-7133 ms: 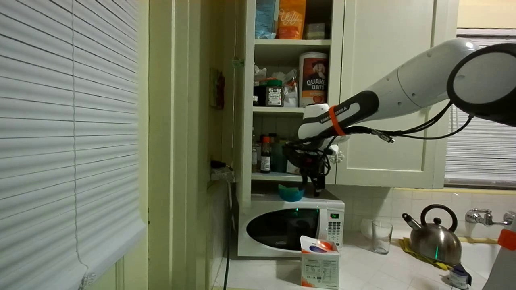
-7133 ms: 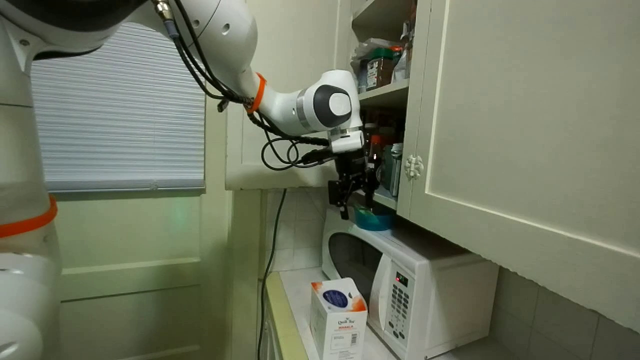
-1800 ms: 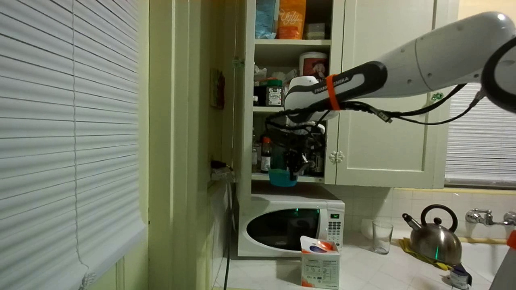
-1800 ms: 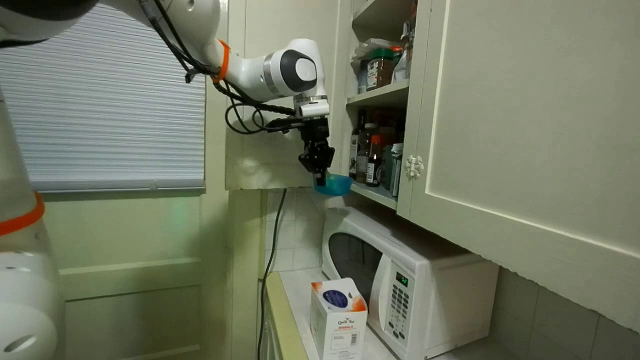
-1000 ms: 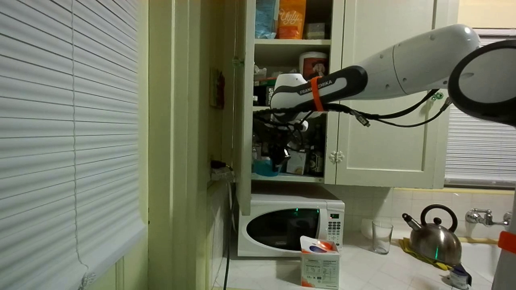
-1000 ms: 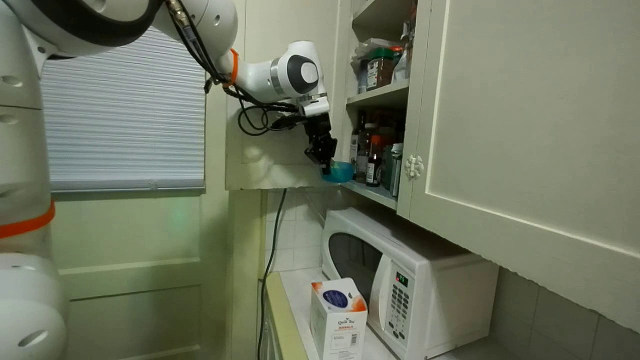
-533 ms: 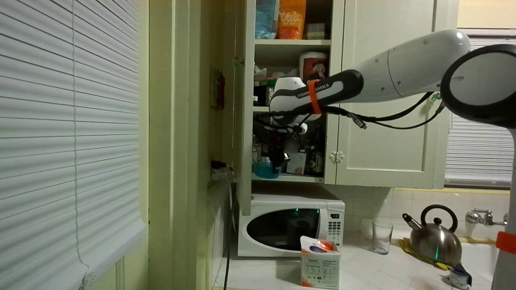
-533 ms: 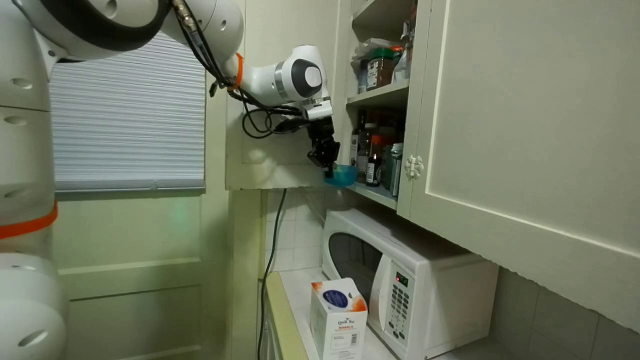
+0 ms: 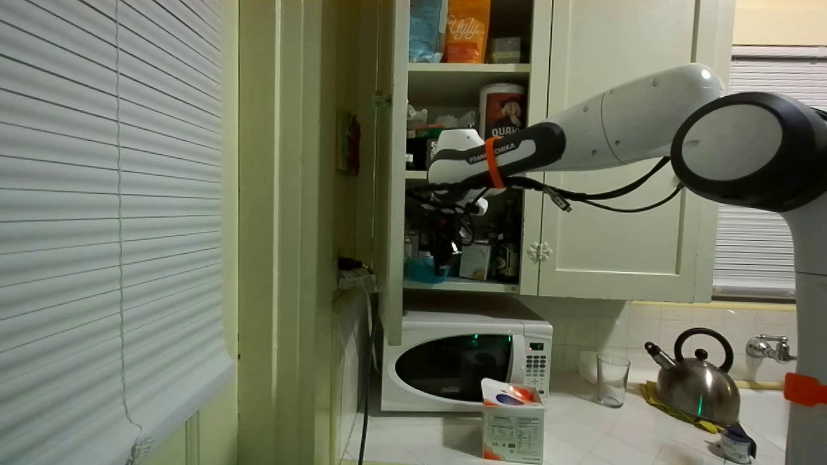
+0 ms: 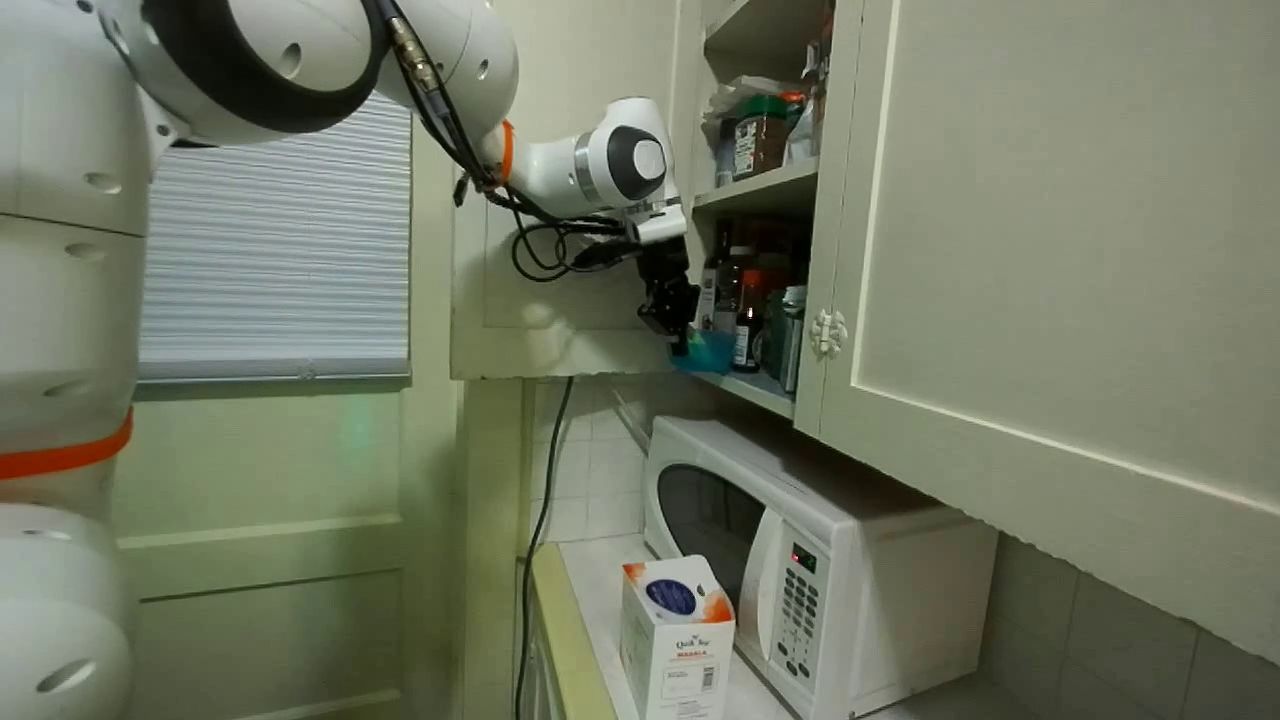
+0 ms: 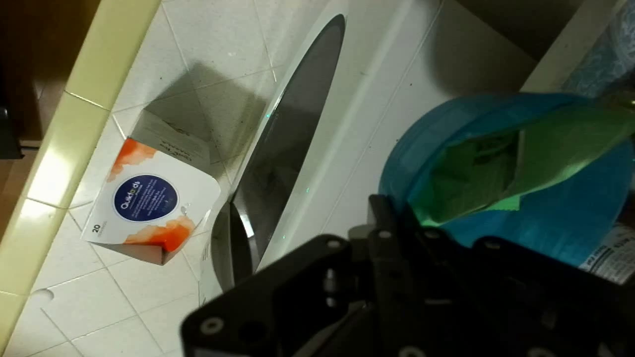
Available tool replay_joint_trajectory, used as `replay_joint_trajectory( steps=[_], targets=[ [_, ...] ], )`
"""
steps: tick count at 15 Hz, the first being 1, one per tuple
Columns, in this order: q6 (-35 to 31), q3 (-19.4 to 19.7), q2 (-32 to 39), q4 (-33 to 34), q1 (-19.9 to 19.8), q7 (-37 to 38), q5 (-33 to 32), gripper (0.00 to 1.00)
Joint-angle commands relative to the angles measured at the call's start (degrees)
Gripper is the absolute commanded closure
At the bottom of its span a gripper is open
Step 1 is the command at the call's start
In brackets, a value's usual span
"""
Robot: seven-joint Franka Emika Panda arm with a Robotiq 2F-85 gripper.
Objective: Put the bowl in the top cabinet
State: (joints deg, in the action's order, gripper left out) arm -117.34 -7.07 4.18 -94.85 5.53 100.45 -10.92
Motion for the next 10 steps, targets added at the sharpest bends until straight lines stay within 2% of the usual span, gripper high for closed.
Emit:
replay_joint_trajectory(
  steps=[1, 10],
  targets=[
    [3.41, 1.02, 2.95, 4.56, 1.03, 1.08, -1.37, 0.99],
    [10.25, 1.96, 6.73, 10.32, 2.55, 0.42, -3.16, 0.99]
  ],
)
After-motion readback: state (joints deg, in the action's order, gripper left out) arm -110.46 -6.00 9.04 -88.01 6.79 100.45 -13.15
